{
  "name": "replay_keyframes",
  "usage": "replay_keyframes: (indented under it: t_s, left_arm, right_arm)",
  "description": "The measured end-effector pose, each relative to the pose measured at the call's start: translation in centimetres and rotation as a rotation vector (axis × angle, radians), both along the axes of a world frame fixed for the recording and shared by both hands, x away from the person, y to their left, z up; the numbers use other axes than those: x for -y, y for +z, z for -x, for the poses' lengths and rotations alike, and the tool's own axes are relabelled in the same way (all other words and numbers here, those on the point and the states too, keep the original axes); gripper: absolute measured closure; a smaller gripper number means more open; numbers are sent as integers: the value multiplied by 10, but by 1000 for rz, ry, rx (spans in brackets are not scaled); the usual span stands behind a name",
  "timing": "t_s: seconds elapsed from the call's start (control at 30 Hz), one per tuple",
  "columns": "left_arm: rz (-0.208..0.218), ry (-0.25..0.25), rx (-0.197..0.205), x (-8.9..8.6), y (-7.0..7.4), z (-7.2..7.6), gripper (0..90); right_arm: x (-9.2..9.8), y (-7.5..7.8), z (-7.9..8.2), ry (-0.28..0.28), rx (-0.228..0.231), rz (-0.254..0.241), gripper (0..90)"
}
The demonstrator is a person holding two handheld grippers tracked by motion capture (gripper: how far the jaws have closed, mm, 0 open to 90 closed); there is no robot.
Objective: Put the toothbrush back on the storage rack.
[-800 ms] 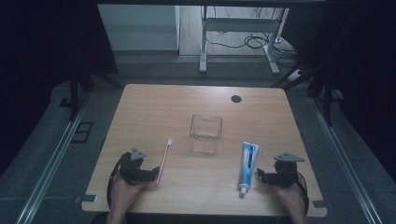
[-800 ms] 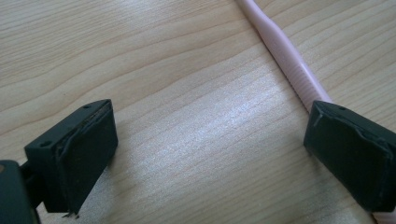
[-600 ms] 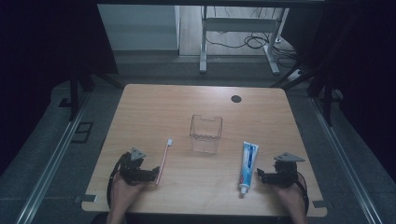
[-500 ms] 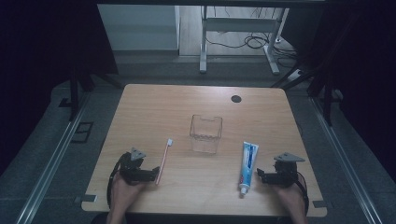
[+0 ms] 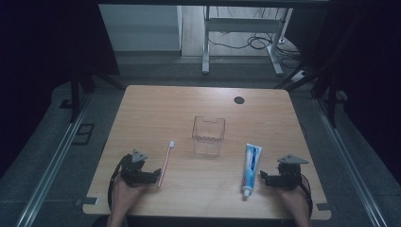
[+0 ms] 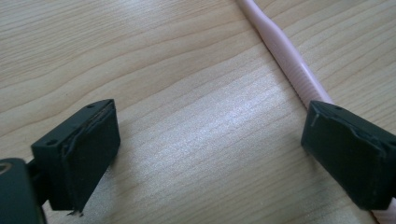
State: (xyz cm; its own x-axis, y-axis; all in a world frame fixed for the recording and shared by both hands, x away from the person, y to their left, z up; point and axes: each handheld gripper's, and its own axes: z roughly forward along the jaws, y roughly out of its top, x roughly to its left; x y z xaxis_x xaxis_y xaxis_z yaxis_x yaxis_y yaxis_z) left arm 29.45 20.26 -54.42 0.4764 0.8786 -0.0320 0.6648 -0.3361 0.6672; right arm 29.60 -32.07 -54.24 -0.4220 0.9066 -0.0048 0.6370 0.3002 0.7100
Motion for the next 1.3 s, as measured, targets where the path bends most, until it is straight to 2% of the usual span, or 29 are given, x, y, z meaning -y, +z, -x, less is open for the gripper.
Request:
replay_keyframes:
  t_s: [0.27,0.53,0.9,1.17,1.27,1.3]
  left_arm:
    - [22,-5,-25,-4,5,-1,132]
    - [20,-22,-34,-2,13,-2,153]
    - [-15,-94,-57,12,27,-12,220]
    - [-70,-137,-132,23,33,-26,280]
    - [-75,-142,-155,26,34,-29,308]
    - [-93,-152,-180,28,36,-33,314]
  right_arm:
    - [0,0,0,0,0,0,32]
    - [0,0,0,-1,0,-1,32]
    - [0,0,0,-1,-1,-1,32]
    - [0,0,0,-1,-2,-2,32]
    - [0,0,0,-2,-3,-1,32]
    - [0,0,0,-2,-3,-2,32]
